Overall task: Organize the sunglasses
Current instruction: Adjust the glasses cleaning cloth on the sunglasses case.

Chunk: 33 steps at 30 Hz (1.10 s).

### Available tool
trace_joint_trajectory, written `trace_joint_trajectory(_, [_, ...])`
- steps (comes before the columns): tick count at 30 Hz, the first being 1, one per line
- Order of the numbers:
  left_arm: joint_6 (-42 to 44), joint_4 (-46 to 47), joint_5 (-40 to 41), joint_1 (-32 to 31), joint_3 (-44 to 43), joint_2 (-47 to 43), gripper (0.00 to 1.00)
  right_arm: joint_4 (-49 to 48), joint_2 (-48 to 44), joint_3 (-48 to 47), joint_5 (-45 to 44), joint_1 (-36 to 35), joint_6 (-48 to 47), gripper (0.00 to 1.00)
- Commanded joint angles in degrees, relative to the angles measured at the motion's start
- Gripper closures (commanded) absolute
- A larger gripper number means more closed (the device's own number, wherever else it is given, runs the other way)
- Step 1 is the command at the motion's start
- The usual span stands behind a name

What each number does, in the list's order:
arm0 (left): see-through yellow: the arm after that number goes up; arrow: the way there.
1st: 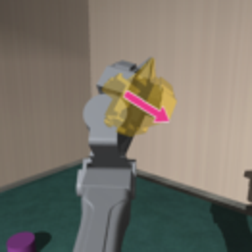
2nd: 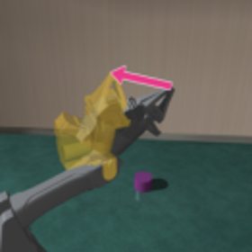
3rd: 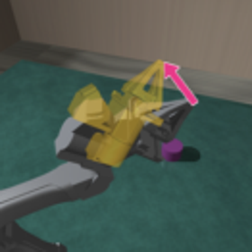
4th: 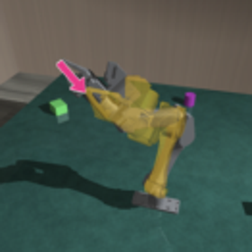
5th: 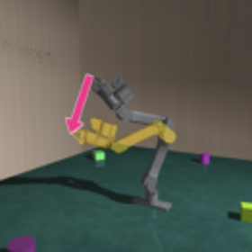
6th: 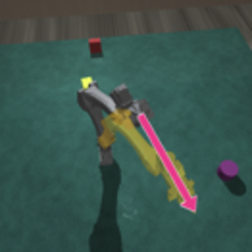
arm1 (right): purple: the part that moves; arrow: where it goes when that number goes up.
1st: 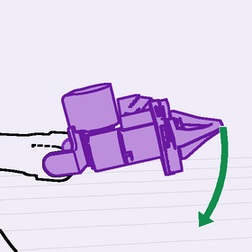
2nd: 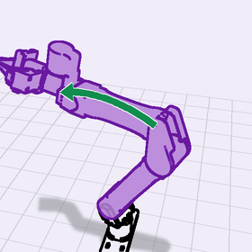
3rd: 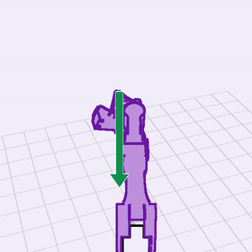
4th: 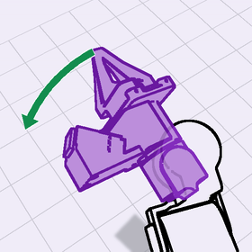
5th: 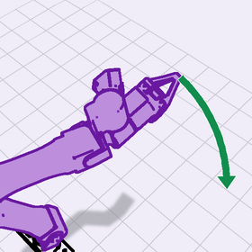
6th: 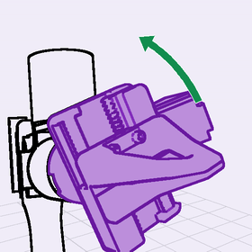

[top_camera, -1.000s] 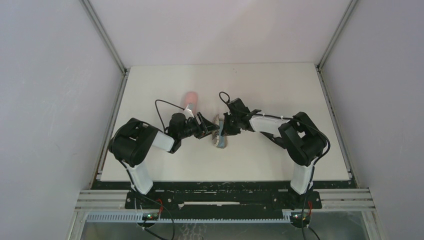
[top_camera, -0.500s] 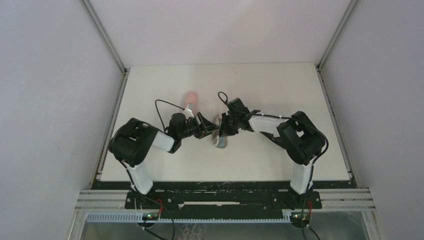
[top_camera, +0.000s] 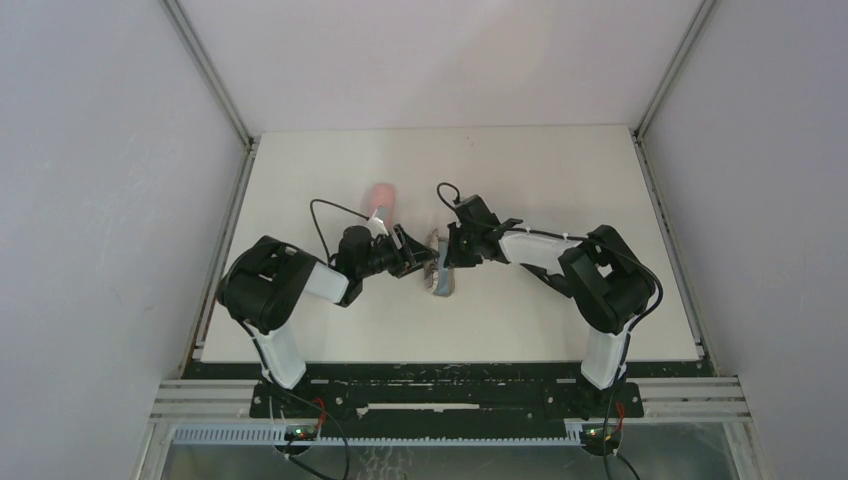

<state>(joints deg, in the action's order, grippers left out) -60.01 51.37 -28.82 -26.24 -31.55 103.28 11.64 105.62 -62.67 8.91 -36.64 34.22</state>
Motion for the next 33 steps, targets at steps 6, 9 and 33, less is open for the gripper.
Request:
trace_joint_trajectory(6, [-0.62, 4.0, -1.5, -0.15, -1.06, -0.8, 0.62, 1.07, 0.27, -2.98, -2.67, -0.27, -0.84, 0.9])
trace_joint_trajectory(9, [-0.6, 4.0, -1.5, -0.14, -1.06, -0.76, 0.62, 0.49, 1.34, -3.37, -0.88, -0.27, -0.88, 0.89])
trace_joint_trajectory(33, [-0.97, 4.37, -1.68, -0.13, -0.82, -0.8, 0.63, -6.16, 4.25, -4.48, 12.58, -0.1, 0.97, 0.87])
